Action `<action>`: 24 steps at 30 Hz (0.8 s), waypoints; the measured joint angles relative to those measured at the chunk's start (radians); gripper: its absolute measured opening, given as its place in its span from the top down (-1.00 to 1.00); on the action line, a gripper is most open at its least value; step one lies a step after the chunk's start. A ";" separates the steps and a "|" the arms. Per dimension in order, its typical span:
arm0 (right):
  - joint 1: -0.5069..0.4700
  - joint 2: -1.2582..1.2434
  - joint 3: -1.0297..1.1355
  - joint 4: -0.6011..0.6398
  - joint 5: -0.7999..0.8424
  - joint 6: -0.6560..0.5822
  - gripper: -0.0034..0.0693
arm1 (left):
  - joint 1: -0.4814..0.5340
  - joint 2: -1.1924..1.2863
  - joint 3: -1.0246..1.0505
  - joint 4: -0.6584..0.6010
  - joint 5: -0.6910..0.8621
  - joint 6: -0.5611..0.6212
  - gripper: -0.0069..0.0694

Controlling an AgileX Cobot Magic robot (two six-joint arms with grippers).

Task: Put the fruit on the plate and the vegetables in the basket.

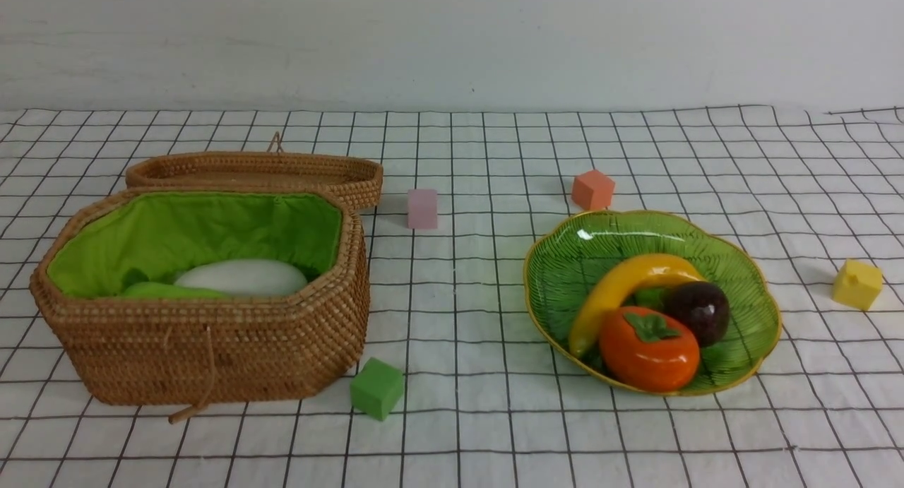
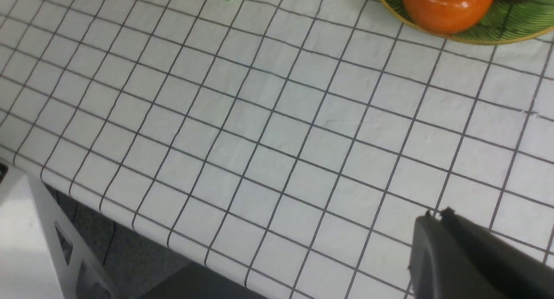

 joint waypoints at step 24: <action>-0.721 -0.600 0.987 0.115 -0.884 -0.332 0.93 | 0.000 0.000 0.001 0.000 0.007 0.000 0.57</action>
